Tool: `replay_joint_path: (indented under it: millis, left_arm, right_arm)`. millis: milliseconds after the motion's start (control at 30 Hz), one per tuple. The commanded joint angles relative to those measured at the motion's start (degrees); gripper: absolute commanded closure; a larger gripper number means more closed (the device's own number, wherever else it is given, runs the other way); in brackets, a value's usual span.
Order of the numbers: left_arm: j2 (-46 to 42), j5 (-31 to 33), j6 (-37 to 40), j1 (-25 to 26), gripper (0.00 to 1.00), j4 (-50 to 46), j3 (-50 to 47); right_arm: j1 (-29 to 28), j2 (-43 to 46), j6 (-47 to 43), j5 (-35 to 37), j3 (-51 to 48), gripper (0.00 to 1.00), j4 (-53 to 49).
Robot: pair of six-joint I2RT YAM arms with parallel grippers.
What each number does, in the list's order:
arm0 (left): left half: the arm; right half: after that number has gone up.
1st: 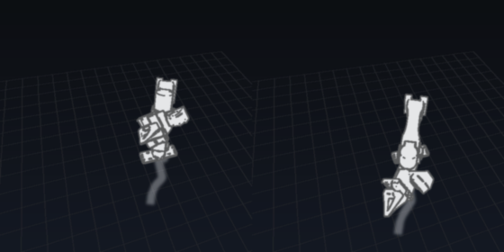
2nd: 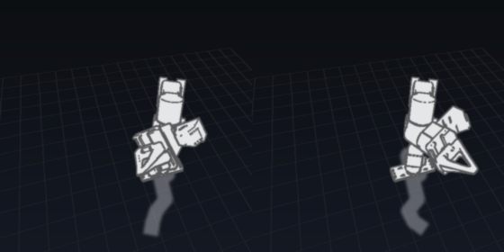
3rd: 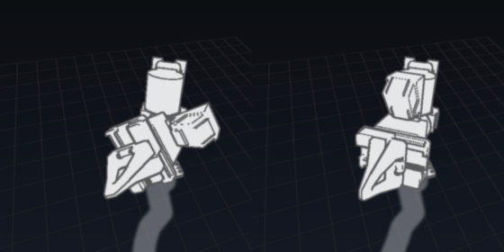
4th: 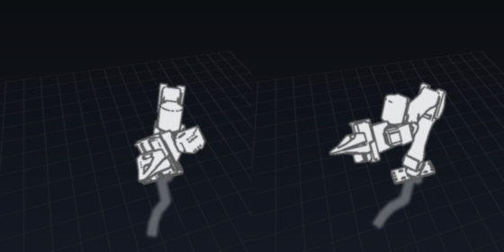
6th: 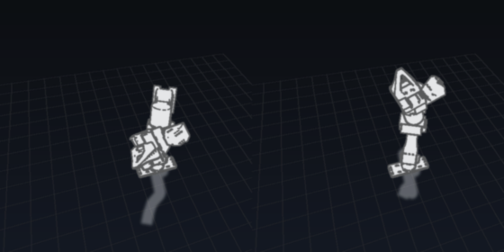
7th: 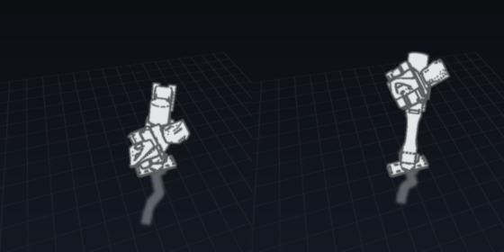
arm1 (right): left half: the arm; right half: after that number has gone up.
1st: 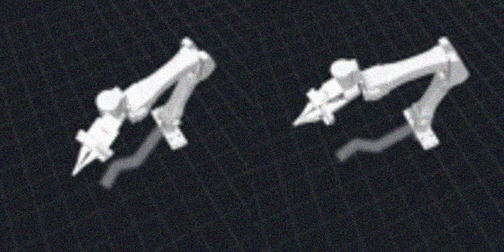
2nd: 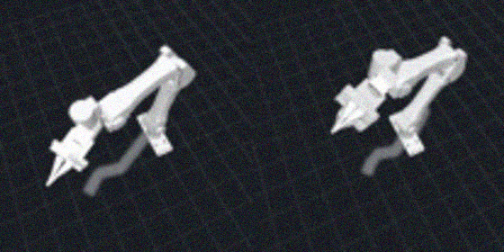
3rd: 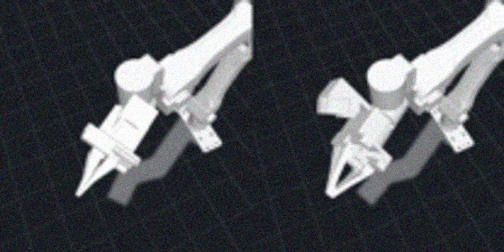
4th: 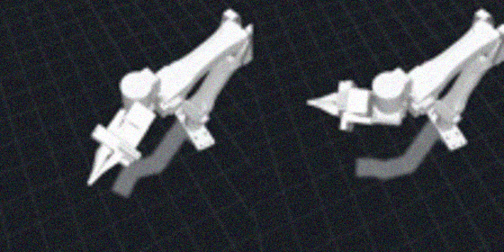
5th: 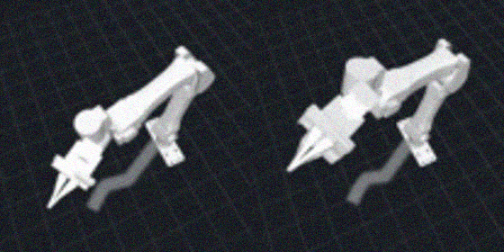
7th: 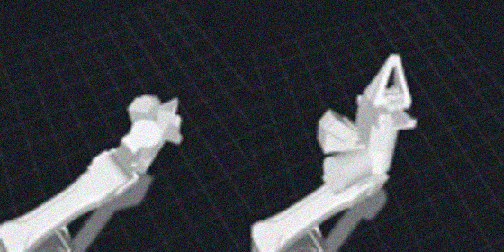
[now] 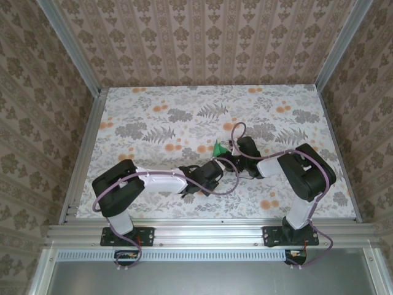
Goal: Fold a paper plane with a square sheet of paper (pick it up from the middle)
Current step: Fold the wing for the fifth time at the center of the table.
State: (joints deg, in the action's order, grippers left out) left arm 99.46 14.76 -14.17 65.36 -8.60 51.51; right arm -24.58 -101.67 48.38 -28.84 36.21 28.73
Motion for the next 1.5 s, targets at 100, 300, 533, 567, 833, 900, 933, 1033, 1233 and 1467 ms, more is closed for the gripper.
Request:
replay_joint_path:
  millis: [100,300,533,567,833,900,933,1033,1233,1467]
  left_arm:
    - [2.93,7.33,3.96,2.64,1.00,-3.16,1.03]
    - [2.72,7.18,4.61,3.02,1.00,-2.01,0.23]
    - [-0.82,0.45,1.35,0.82,0.83,-2.14,-0.65]
    - [-2.29,-1.76,0.96,0.13,0.78,-1.59,-1.45]
    - [-15.08,-20.69,-5.85,-9.51,0.58,7.02,-8.68]
    - [-16.00,-24.94,-8.91,-12.78,0.57,8.61,-9.38]
    - [-15.91,-26.69,-10.28,-14.24,0.57,9.32,-9.47]
    - [-14.44,-32.19,-14.86,-17.71,0.58,12.09,-9.64]
    - [-7.84,-41.61,-21.60,-21.21,0.68,16.34,-7.30]
    - [-1.55,-47.65,-26.37,-21.87,0.74,21.30,-4.69]
  right_arm:
    - [1.18,1.30,0.80,3.49,-0.18,0.76,-5.67]
    - [1.15,0.80,-1.04,5.36,0.96,0.93,-9.91]
    - [1.13,-0.80,-2.83,6.69,0.97,1.00,-10.70]
    - [1.14,-0.99,-2.99,6.86,0.89,1.00,-10.60]
    - [1.36,-1.67,-3.90,7.24,-0.32,1.00,-8.37]
    - [1.33,-1.87,-4.09,7.13,-0.67,1.00,-7.60]
    - [1.37,-2.01,-4.18,6.96,-0.82,1.00,-7.00]
    - [1.34,-2.04,-4.84,6.87,-1.43,1.00,-5.98]
    - [1.37,-1.91,-5.84,7.04,-2.00,1.00,-5.40]
    - [1.34,-1.79,-5.93,7.04,-2.14,1.00,-5.26]
